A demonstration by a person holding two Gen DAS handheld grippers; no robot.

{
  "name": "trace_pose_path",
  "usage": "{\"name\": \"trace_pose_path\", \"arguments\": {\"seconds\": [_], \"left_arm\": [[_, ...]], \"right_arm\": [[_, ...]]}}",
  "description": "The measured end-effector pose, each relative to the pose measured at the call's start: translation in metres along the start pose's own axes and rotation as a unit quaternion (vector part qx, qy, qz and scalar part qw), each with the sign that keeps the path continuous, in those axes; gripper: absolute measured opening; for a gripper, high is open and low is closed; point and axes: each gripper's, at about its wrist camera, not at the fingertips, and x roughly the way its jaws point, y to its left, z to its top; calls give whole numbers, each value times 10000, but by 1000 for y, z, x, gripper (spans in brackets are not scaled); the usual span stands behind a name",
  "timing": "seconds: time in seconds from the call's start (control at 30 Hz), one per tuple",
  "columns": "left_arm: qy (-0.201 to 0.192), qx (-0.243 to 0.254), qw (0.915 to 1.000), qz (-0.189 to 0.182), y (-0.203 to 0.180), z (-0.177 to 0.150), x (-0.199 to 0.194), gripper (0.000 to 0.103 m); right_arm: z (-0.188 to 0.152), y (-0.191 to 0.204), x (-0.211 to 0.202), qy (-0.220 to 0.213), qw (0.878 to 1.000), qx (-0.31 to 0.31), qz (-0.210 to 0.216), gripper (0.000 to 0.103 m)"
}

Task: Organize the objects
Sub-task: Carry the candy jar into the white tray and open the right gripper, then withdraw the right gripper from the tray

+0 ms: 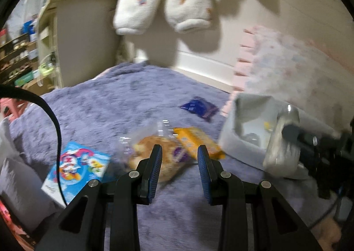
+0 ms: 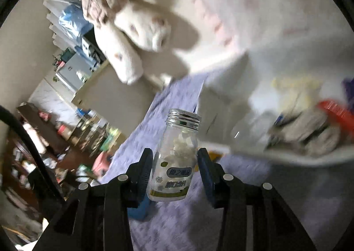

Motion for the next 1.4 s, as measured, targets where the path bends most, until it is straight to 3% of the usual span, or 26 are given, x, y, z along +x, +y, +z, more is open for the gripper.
{"name": "trace_pose_path", "arguments": {"seconds": [0.23, 0.37, 0.53, 0.63, 0.77, 0.93, 1.17, 1.4], "left_arm": [[-353, 429, 9974, -458, -35, -2, -11, 33], [-438, 595, 9952, -642, -47, -4, -14, 33], [-200, 586, 9941, -892, -53, -7, -5, 33], [-172, 572, 9945, -859, -51, -7, -4, 33], [-136, 530, 9950, -831, -49, -8, -3, 33], [-99, 556, 9958, -723, -49, -9, 0, 33], [-59, 503, 9965, -668, -46, -8, 1, 33], [-2, 334, 9979, -560, -38, -8, 4, 33]], "right_arm": [[23, -9, -22, -738, 9940, -45, -810, 40], [29, -23, -23, -822, 9900, 63, -1141, 40], [27, -22, -18, -775, 9847, -29, -1563, 41], [25, -18, -16, -776, 9819, -171, -1721, 41], [25, -15, -22, -971, 9789, -270, -1777, 42], [24, -7, -29, -1224, 9719, -467, -1953, 54], [22, -1, -19, -990, 9764, -631, -1813, 54], [9, 24, -13, -835, 9781, -1219, -1468, 54]]}}
